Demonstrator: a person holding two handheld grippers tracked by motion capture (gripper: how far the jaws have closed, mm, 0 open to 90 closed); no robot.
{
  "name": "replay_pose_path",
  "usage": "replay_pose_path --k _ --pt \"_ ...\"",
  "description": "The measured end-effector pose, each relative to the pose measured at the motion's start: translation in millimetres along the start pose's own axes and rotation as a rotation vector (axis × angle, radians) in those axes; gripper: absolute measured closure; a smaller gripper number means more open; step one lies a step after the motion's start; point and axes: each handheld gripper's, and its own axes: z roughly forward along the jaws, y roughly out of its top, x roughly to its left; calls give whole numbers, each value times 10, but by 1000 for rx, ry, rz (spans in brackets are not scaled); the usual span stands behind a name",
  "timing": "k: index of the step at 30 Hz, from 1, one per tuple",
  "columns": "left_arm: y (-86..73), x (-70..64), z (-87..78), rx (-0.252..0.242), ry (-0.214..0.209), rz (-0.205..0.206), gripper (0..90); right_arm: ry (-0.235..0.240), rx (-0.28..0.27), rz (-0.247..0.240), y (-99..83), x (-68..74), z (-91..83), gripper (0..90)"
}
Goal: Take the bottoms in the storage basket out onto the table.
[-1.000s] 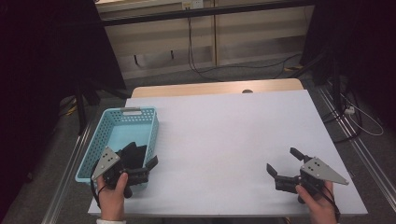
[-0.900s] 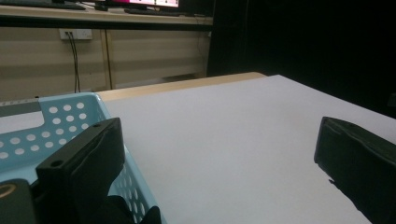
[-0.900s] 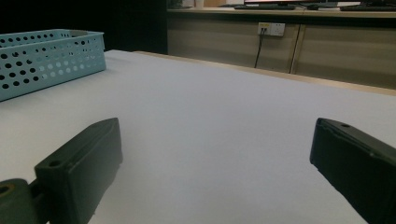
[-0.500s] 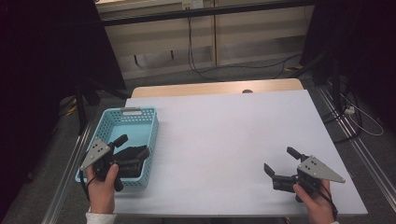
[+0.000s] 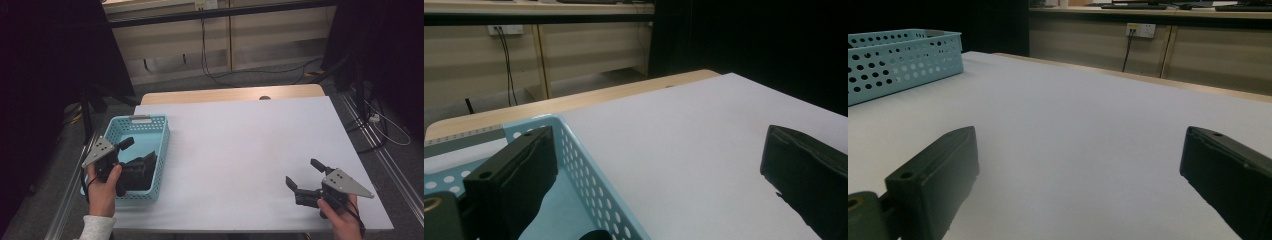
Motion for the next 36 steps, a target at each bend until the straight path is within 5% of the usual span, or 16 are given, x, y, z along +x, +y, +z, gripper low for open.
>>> replay_pose_path --k 29,32,36 --pt "-14 340 92 139 -24 49 32 7 22 -5 -32 -12 -39 18" --pt "-70 430 107 199 -60 71 38 11 21 -4 -31 -10 -38 18" --pt "-104 493 117 217 -80 58 46 11 24 -3 -31 -13 -41 18"
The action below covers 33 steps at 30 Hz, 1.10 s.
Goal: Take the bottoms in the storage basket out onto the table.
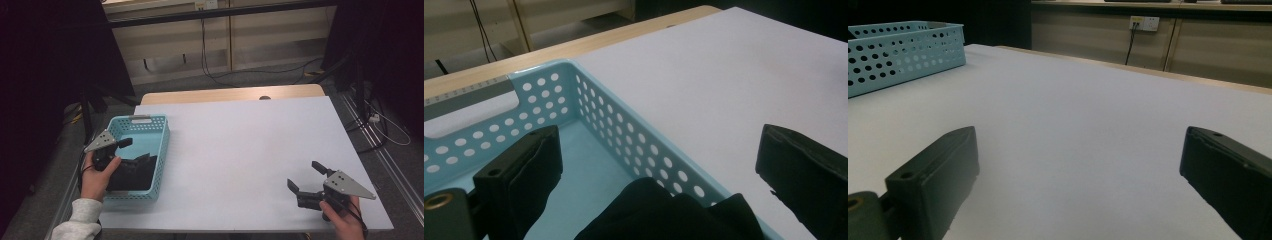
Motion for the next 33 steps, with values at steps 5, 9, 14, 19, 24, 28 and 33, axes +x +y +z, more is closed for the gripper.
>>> replay_pose_path --k 5,9,14,19,24,28,33 --pt "-36 36 37 45 -8 23 49 0 -1 -2 0 -4 -4 18" --pt "-59 59 73 77 -32 39 52 2 1 -3 1 0 -2 18" --pt "-77 111 90 115 -45 58 53 2 3 -7 -1 -2 -1 18" --pt "-84 149 79 143 -44 58 53 -1 4 -6 -3 -13 -7 18" --pt "-110 194 87 188 -50 57 53 -1 8 -12 -4 -7 -2 18" --pt "-107 199 109 205 -68 59 55 0 7 -15 -3 -4 -2 17" --pt "-106 249 100 236 -61 62 63 -4 7 -15 -2 -8 -6 18"
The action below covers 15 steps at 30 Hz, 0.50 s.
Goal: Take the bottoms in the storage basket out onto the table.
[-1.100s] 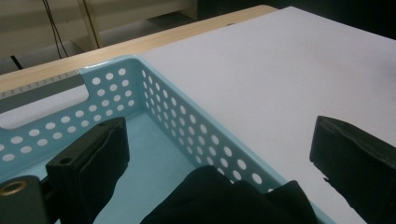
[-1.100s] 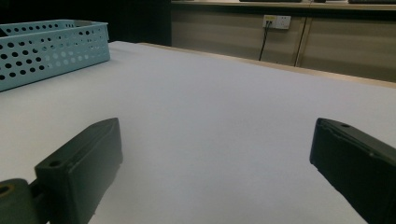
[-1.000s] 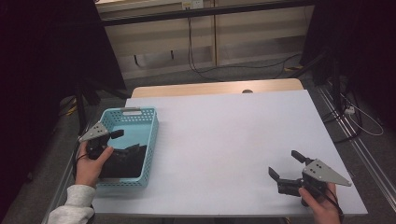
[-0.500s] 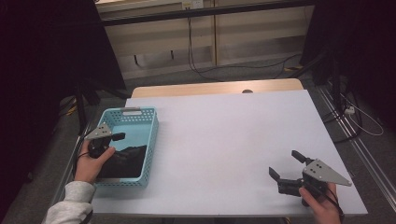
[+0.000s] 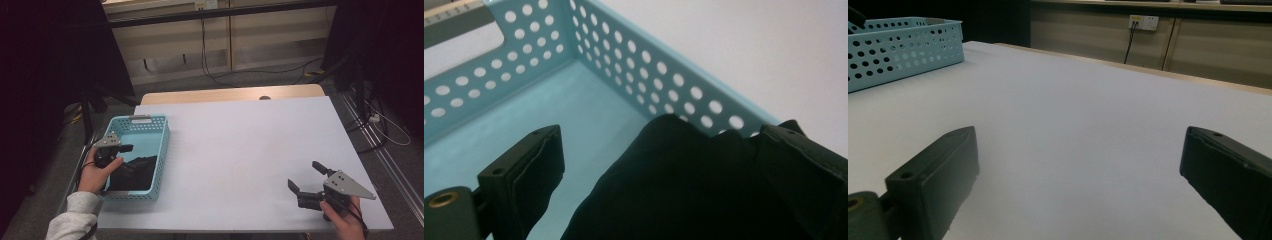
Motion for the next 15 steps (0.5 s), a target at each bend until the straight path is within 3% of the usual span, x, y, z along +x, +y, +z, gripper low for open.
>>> replay_pose_path --k 4,5,6,9,10,13,15 --pt "26 53 -14 30 9 6 65 2 1 0 -3 3 7 17" --pt "23 52 36 59 -18 29 70 6 3 -2 -2 7 12 18" --pt "23 52 36 59 -18 29 83 6 3 -2 -2 7 12 18" --pt "-18 57 144 128 -44 49 85 12 8 -14 -4 12 22 18" --pt "-60 78 199 163 -48 38 86 13 9 -12 -6 14 26 17" --pt "-136 97 269 204 -51 35 85 12 9 -11 -8 15 22 18" --pt "-158 104 283 209 -49 31 80 9 9 -11 -9 13 19 18"
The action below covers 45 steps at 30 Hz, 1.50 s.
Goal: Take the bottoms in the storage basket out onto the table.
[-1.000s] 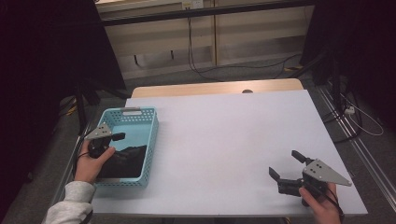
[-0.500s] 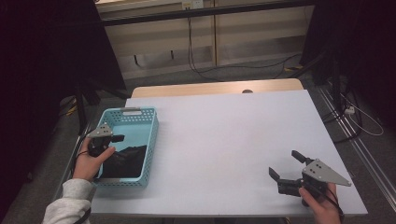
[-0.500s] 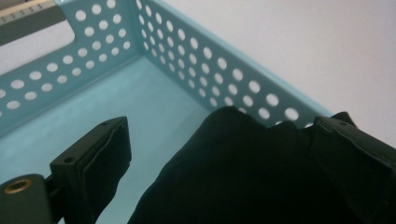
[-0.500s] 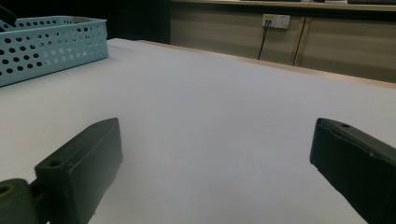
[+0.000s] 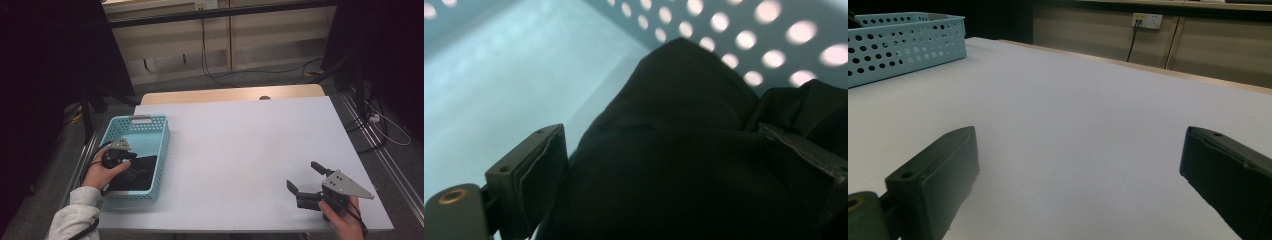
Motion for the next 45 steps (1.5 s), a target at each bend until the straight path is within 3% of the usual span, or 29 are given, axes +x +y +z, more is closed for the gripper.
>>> replay_pose_path --k 9,12,18,25,28,32,34,35,36,37,38,44,45 --pt "-128 42 126 -2 -25 -54 25 -4 3 1 -3 -3 -4 18" --pt "-151 63 155 5 -40 -89 3 -4 4 1 -3 -3 -2 18" --pt "-174 73 190 0 -66 -106 1 -2 1 -3 -2 -2 -4 18" --pt "-154 68 227 14 -70 -73 0 1 2 -3 0 -1 -1 18" --pt "-123 65 252 30 -54 -46 0 5 2 -5 2 4 2 18" --pt "-88 49 277 46 -33 -45 12 5 1 -8 2 6 1 18" --pt "-73 47 265 44 -46 -29 101 6 1 -10 3 7 -3 18" --pt "-65 42 247 44 -55 -36 101 6 1 -12 2 8 -6 18" --pt "-59 44 231 45 -69 -45 173 6 1 -12 3 8 -9 18" --pt "-58 44 217 41 -84 -58 334 1 3 -12 3 5 -13 18" --pt "-61 40 208 39 -103 -73 378 1 1 -14 3 1 -16 18" --pt "-49 31 206 43 -116 -103 496 -1 -1 -15 9 4 -11 18" --pt "-40 31 208 46 -102 -121 525 0 0 -18 11 9 -5 18"
